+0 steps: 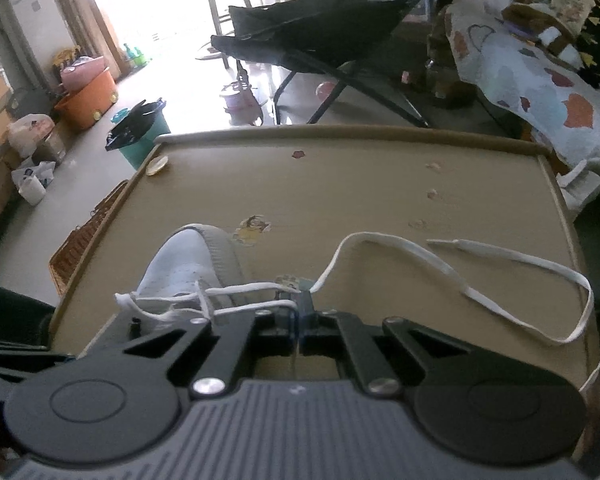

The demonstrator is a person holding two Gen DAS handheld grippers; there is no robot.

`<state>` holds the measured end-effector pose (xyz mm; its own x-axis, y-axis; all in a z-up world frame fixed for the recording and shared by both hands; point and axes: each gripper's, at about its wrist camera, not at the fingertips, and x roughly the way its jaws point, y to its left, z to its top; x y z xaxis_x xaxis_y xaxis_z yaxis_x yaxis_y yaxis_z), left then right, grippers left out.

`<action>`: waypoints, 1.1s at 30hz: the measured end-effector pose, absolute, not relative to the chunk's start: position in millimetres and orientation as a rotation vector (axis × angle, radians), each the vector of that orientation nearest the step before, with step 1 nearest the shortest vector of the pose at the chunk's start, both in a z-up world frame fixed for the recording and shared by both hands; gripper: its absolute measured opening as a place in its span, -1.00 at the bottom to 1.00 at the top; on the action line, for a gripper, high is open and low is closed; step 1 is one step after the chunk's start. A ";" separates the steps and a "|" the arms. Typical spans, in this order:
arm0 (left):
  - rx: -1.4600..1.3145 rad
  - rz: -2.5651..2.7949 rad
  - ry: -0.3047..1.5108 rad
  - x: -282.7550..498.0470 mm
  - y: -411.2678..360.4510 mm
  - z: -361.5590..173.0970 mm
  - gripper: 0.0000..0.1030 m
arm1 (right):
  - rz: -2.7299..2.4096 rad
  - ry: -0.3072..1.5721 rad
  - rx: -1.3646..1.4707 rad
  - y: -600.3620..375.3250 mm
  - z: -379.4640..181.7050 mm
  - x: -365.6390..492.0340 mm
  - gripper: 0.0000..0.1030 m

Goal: Lace up shoes with both hands

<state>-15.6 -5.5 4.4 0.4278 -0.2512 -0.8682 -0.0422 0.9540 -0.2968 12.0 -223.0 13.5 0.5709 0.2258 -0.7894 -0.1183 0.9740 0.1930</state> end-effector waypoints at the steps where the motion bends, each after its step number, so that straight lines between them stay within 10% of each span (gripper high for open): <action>1: -0.294 -0.133 1.125 -15.8 -5.4 4.1 -0.14 | 0.200 0.942 0.124 -223.2 13.4 11.7 -0.97; 33: -0.208 -0.191 1.074 -17.4 -7.9 4.2 -0.08 | 0.077 0.938 0.133 -253.0 15.9 4.7 -0.96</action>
<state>-17.4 -7.9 4.2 0.4638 -0.2549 -0.8485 0.0535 0.9640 -0.2604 4.7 -253.0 15.9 0.5893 0.1237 -0.7984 -0.0080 0.9891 0.1473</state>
